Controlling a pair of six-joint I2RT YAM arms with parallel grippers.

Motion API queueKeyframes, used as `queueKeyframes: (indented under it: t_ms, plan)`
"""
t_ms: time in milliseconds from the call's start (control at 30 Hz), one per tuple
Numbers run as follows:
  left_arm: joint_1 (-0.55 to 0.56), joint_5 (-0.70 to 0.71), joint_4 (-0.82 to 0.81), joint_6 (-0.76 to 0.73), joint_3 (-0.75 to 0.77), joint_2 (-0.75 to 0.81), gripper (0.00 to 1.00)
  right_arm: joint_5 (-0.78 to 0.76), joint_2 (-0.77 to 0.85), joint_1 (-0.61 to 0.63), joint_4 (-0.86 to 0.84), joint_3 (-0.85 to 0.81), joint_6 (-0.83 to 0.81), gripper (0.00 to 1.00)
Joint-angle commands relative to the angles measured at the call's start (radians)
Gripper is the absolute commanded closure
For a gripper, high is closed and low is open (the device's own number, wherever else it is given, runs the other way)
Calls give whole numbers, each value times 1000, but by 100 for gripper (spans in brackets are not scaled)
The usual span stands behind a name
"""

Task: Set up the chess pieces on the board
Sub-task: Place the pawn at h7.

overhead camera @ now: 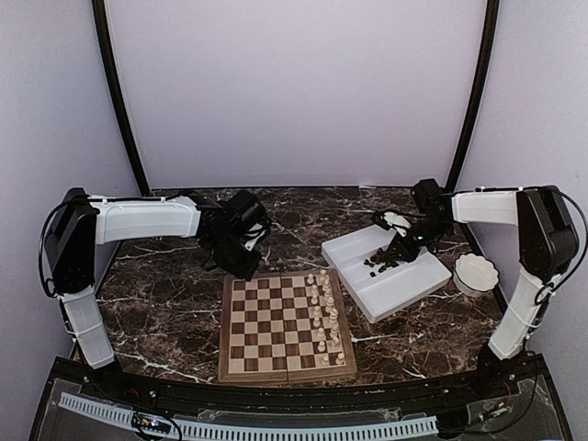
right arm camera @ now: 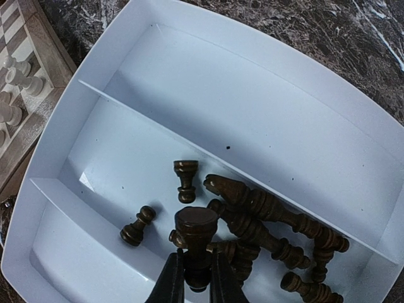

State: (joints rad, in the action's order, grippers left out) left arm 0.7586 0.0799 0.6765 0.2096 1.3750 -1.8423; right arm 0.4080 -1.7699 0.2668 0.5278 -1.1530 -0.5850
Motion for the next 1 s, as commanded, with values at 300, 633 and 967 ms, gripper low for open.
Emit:
queueKeyframes:
  t_ms: [300, 633, 967]
  plan:
    - [-6, -31, -46, 20, -36, -27, 100, 19, 29, 6, 2, 7, 4, 95]
    - [-7, -43, -32, 22, -41, -30, 91, 18, 24, 7, 6, 6, 4, 94]
    - [-6, -48, -15, 25, -48, -26, 91, 20, 23, 7, 9, 6, 4, 94]
